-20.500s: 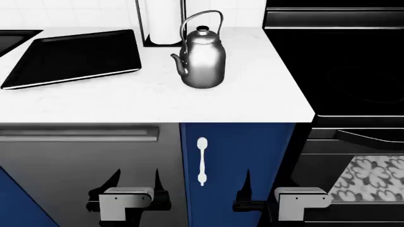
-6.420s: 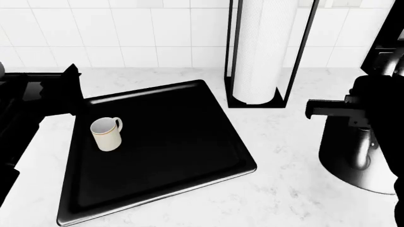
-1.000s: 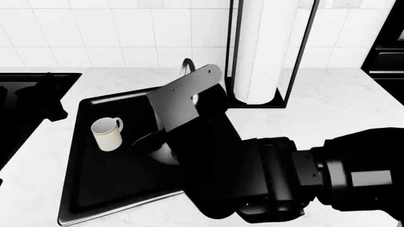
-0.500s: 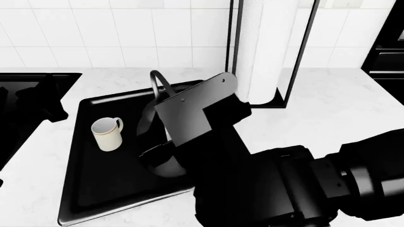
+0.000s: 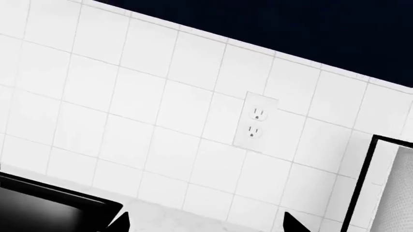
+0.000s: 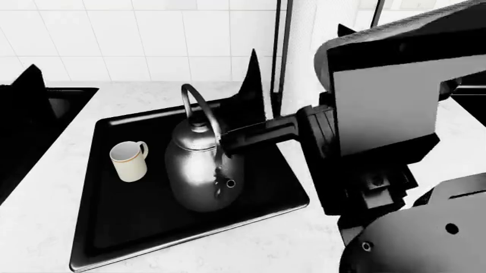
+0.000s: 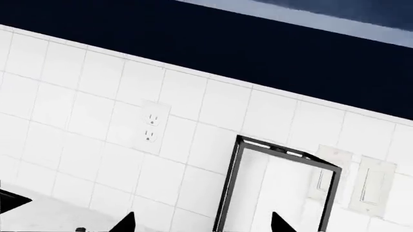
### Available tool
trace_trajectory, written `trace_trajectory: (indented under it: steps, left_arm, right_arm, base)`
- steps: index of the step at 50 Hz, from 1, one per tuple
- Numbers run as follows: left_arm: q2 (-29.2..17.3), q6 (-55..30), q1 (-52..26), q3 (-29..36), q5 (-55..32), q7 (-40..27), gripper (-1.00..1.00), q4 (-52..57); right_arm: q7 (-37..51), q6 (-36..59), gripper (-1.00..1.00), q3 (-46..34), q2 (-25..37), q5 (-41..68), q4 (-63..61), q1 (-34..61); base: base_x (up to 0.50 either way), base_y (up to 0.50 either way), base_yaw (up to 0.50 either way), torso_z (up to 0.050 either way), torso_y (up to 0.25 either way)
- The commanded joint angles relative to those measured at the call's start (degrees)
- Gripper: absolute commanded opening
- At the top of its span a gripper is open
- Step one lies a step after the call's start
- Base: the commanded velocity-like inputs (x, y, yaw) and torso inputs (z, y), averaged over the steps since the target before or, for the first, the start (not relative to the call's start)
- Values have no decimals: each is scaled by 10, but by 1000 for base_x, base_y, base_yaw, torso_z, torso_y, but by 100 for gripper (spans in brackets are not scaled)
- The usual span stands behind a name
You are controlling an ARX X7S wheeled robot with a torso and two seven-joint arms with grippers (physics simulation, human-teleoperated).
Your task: Pick the kettle from the counter and place it on the tray. Then pick the mug from the cabinet and place it on the tray. Then close the cabinet doors.
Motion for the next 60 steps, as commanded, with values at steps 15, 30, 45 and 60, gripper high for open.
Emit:
trace_trajectory:
  steps: [15, 30, 45, 60]
  left_arm:
    - [-151, 84, -196, -88, -198, -231, 100, 207]
    - [-185, 98, -209, -143, -248, -266, 100, 230]
    - [-173, 80, -219, -151, -264, -268, 100, 230]
    - [-154, 52, -227, -161, -274, -266, 100, 231]
  right_arm:
    - [15, 384, 100, 476, 155, 239, -123, -154]
    - [15, 557, 100, 1077, 111, 377, -123, -343]
    - [15, 571, 100, 1089, 115, 375, -123, -355]
    - [15, 592, 100, 1117, 96, 376, -123, -380]
  base:
    - [0, 0, 0, 0, 0]
    - [0, 0, 0, 0, 0]
    - [-1, 352, 0, 0, 0]
    - [-1, 500, 0, 0, 0]
